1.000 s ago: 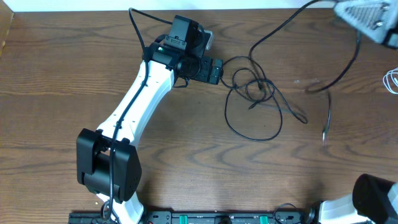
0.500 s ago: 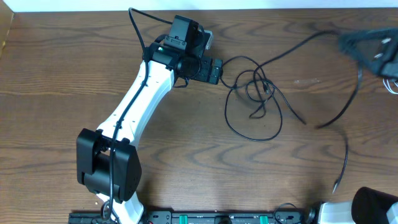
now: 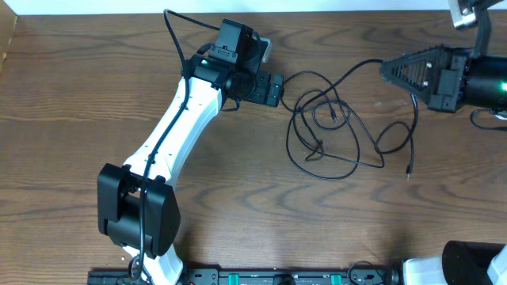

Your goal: Untangle cables

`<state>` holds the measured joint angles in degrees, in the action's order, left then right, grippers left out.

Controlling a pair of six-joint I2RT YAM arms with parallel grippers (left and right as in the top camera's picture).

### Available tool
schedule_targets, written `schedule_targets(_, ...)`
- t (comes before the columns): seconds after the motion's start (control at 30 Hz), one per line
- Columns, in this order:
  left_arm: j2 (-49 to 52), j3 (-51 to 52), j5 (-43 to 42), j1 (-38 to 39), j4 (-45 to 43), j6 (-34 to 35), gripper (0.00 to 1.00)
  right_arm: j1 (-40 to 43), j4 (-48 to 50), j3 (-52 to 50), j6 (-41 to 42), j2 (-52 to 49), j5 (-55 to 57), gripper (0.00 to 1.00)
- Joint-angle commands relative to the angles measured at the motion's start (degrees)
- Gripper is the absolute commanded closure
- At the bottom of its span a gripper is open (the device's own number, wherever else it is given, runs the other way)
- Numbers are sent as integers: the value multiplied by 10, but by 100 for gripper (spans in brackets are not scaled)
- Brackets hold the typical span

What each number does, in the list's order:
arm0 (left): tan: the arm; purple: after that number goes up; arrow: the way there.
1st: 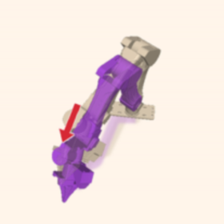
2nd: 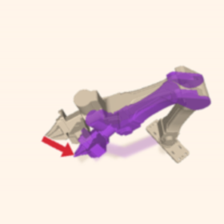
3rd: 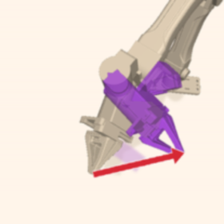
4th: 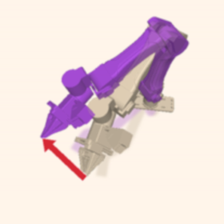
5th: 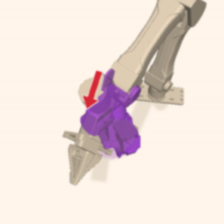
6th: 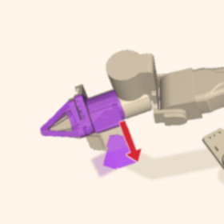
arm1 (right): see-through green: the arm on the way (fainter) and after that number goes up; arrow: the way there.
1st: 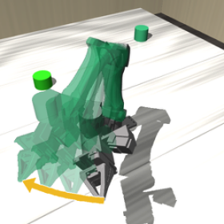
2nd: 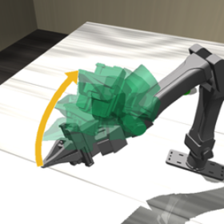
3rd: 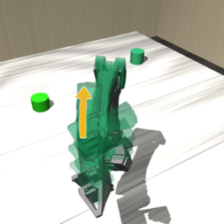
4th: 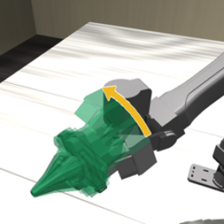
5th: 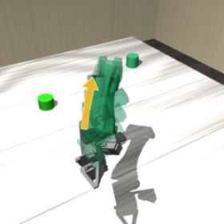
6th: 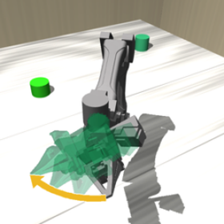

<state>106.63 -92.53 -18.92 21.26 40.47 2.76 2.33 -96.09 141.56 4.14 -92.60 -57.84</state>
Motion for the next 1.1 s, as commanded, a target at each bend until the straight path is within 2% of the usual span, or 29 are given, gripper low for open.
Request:
schedule_targets(0.0,1,-4,6,-1,0,-2,1,-1,11,4,-38,6,-167,99)
schedule_targets(0.23,1,-4,6,-1,2,-2,1,18,66,6,-5,12,-309,99)
schedule_targets(0.4,1,-3,6,-1,2,-2,1,19,175,6,109,19,-317,99)
schedule_targets(0.57,1,-4,6,-1,2,-2,1,26,378,6,275,31,-317,99)
schedule_targets(0.6,1,-3,5,-1,4,-2,1,39,462,6,333,33,-317,99)
schedule_targets(0.67,1,-3,-2,0,11,-2,2,70,565,6,418,32,-317,99)
schedule_targets(0.7,1,-4,-14,1,14,-6,2,84,594,6,443,32,-317,99)
schedule_targets(0.73,1,-3,-71,2,21,-31,2,115,628,6,466,32,-317,99)
schedule_targets(0.83,-1,-4,-219,-1,33,-93,1,169,626,5,468,32,-317,99)
schedule_targets(1.07,-5,-4,-253,-6,43,-64,2,225,618,3,466,31,-317,99)
